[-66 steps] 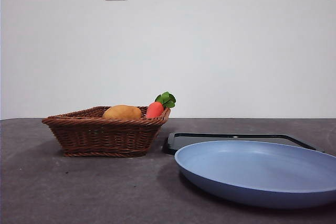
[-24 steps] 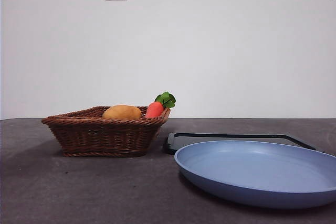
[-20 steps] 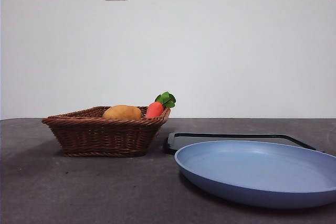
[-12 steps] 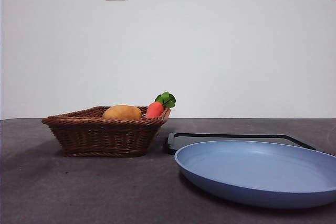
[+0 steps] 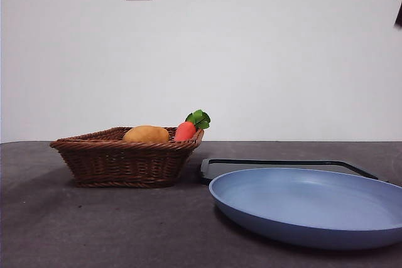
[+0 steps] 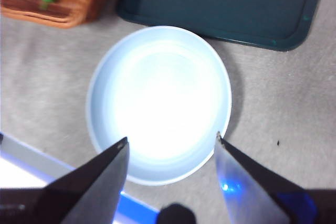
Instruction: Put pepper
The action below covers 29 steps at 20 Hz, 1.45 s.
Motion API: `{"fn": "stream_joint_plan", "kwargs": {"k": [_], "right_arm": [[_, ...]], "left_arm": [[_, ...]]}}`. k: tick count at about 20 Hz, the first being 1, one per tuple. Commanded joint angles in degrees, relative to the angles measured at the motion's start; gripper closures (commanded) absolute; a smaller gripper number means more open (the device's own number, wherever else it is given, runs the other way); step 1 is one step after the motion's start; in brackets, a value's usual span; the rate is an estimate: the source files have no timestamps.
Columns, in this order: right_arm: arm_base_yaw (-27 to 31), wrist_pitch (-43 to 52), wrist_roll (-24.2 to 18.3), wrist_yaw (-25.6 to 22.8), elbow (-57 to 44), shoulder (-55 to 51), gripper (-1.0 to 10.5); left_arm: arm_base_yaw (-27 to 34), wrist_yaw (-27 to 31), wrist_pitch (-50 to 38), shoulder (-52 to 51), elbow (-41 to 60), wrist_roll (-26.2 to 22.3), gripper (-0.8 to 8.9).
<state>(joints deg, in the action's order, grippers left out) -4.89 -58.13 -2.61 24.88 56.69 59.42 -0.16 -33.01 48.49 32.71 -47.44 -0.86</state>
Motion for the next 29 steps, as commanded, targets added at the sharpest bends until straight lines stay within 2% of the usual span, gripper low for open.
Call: {"fn": "stream_joint_plan", "kwargs": {"k": [1,4,9,12,19,25,29], "right_arm": [[-0.31,2.27,-0.44,-2.69,1.03,6.47,6.6],[-1.03,3.98,-1.14,-6.01,1.03,14.49,6.6],[-2.93,8.46,-1.6,-6.03,1.03,25.31,6.6],[-4.57,10.67,-1.81,-8.79,1.03,29.42,6.6],[-7.3,14.47,-1.95,-9.05,1.03,35.93,7.1],[-7.23,14.29,-1.75,-8.98,1.01,37.24,9.3],[-7.19,14.27,-1.44,-8.94,1.03,37.29,9.4]], "left_arm": [[-0.15,-0.31,-0.52,0.15,-0.94,-0.22,4.64],[-0.15,-0.28,-0.52,0.15,-0.94,-0.22,4.64],[-0.15,-0.22,-0.85,0.15,-0.94,-0.22,4.64],[-0.15,-0.24,-0.85,0.15,-0.94,-0.22,4.64],[-0.13,-0.24,-0.83,0.15,-0.94,-0.2,4.64],[-0.15,-0.24,-0.83,0.15,-0.94,-0.13,4.64],[-0.15,0.07,-0.9,0.2,-0.94,0.85,4.64]]}}
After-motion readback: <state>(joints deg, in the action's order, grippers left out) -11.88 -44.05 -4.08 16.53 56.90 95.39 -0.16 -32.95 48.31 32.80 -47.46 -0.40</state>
